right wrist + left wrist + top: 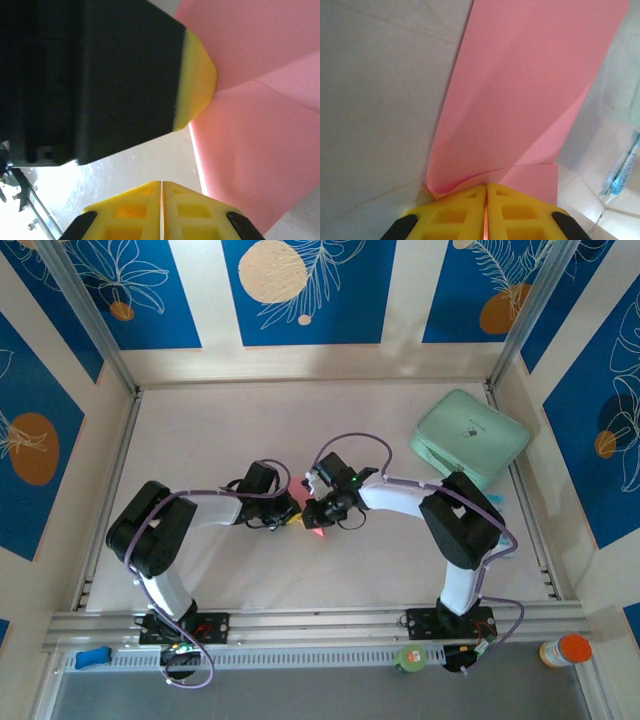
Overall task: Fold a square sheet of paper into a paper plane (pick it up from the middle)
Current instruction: Third fold the triangle at the center of the table.
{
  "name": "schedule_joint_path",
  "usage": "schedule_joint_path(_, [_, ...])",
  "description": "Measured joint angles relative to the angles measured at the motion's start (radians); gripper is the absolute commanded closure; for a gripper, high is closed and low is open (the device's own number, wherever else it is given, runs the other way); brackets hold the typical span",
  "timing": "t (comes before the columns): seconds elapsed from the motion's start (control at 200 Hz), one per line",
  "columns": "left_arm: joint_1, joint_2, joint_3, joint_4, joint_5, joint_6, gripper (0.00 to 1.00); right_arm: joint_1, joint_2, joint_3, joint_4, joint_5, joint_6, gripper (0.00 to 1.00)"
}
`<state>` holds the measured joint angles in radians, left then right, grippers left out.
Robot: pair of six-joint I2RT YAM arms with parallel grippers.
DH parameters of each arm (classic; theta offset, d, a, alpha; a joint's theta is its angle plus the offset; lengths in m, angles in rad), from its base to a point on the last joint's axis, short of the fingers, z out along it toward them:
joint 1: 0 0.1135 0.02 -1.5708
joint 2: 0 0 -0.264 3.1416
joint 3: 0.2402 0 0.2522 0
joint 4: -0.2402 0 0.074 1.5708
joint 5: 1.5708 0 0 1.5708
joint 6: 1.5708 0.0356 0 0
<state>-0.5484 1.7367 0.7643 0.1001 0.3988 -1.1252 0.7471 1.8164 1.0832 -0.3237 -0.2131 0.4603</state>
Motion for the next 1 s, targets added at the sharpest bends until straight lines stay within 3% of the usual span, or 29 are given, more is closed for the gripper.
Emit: schedule_joint_path(1.0, [0.000,0.008,0.012,-0.012,0.001,0.000,0.90,0.002,0.060,0.010,-0.037,0.041,0.000,0.93])
